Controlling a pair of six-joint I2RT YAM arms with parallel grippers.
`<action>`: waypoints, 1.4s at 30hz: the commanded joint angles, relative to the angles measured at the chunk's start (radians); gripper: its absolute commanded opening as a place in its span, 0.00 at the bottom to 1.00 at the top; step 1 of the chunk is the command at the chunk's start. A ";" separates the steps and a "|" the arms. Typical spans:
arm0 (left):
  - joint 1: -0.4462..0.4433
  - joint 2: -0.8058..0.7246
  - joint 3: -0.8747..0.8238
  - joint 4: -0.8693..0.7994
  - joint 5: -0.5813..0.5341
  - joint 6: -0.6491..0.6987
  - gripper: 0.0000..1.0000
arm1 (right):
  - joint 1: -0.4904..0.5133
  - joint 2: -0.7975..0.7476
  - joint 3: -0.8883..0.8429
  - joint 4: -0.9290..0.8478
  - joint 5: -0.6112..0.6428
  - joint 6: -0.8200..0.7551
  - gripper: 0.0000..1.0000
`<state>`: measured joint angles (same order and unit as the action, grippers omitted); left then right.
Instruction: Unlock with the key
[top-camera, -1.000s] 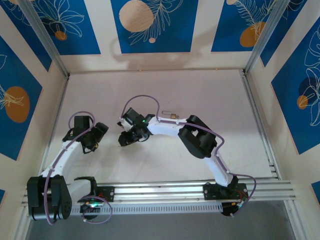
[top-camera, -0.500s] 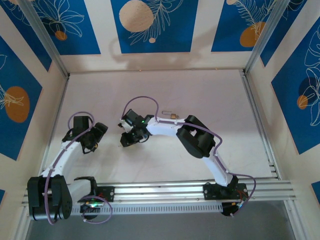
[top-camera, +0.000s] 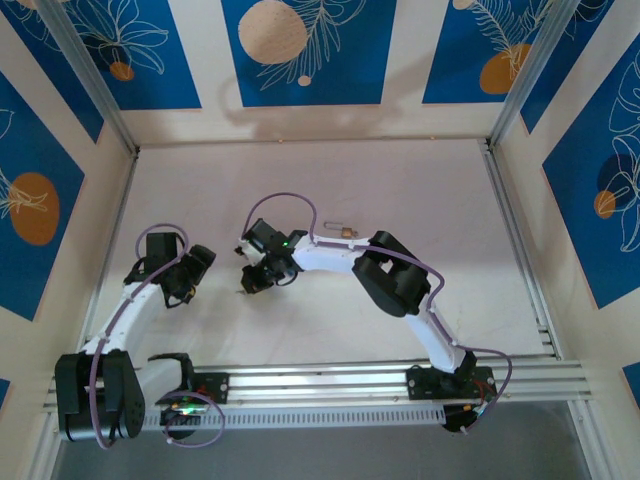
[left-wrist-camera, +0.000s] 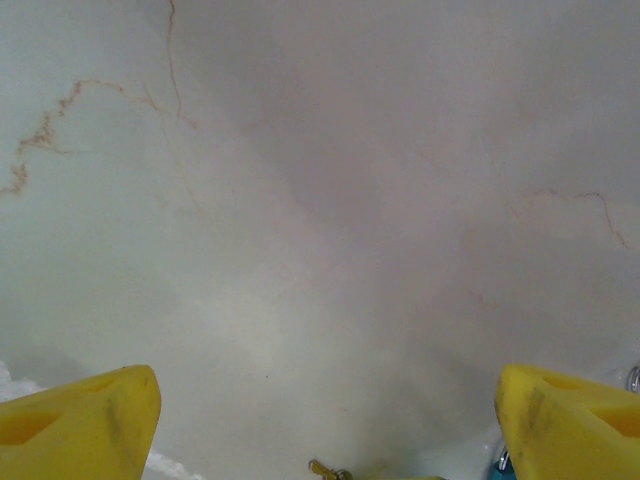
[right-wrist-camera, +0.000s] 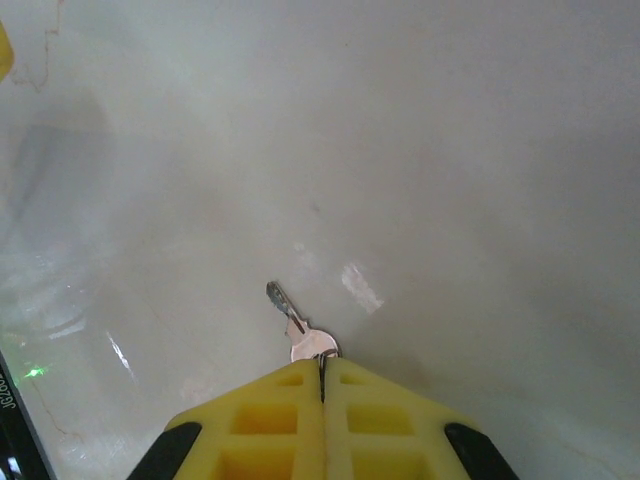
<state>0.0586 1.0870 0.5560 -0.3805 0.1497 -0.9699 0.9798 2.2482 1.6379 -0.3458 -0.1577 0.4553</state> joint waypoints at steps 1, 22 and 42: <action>0.019 -0.024 -0.010 0.017 0.014 0.009 0.86 | 0.007 -0.060 -0.009 0.015 0.017 -0.001 0.06; 0.018 -0.084 0.059 -0.035 -0.004 0.117 0.79 | -0.024 -0.204 -0.109 0.049 0.077 -0.040 0.04; -0.200 -0.080 0.067 0.178 -0.069 0.205 0.77 | -0.152 -0.484 -0.361 0.064 0.126 -0.052 0.03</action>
<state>-0.0978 1.0119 0.6312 -0.3157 0.1028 -0.7979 0.8436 1.8225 1.3067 -0.2817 -0.0456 0.4202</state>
